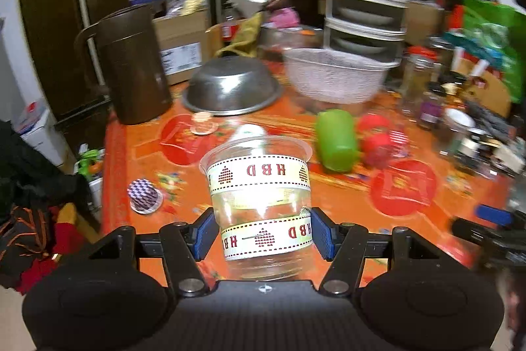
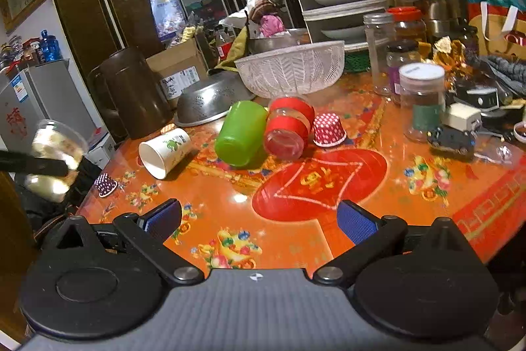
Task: Flip cup upright
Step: 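Lift the clear cup with the left gripper and carry it toward the right gripper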
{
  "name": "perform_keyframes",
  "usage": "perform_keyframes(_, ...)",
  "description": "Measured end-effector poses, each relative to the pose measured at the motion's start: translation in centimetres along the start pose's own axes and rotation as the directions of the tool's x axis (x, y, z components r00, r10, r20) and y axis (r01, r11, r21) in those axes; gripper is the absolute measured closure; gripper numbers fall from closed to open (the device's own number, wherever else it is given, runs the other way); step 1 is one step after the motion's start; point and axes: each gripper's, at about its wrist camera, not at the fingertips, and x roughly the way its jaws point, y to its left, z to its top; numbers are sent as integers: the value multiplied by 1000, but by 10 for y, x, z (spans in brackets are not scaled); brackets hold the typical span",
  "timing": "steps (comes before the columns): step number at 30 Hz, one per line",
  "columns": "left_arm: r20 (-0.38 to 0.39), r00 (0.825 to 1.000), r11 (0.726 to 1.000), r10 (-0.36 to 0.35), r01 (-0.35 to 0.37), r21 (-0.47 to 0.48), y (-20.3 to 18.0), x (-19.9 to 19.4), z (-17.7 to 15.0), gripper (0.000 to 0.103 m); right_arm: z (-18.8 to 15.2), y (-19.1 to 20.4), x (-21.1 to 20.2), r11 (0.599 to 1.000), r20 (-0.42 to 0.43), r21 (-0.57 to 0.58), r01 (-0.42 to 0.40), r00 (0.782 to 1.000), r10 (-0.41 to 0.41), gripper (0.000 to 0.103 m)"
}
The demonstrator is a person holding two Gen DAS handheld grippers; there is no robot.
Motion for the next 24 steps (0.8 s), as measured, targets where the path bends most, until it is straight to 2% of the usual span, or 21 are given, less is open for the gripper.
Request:
perform_keyframes(4,-7,998,998,-62,63,13,-18,-8,-22,40,-6,-4,0,1000,-13,17,8,1000,-8,1)
perform_keyframes(8,-50,990,991,-128,127,-31,-30,7,-45,40,-10,-7,5,999,-38,30,22,999,-21,1)
perform_keyframes(18,-142,970,979,-195,183,-90,-53,52,-70,40,-12,0,26,999,-103,26,40,994,-38,1)
perform_keyframes(24,-147,969,978,-201,190,-85,-55,57,-75,40,-14,4,33,998,-129,8,60,990,-58,1)
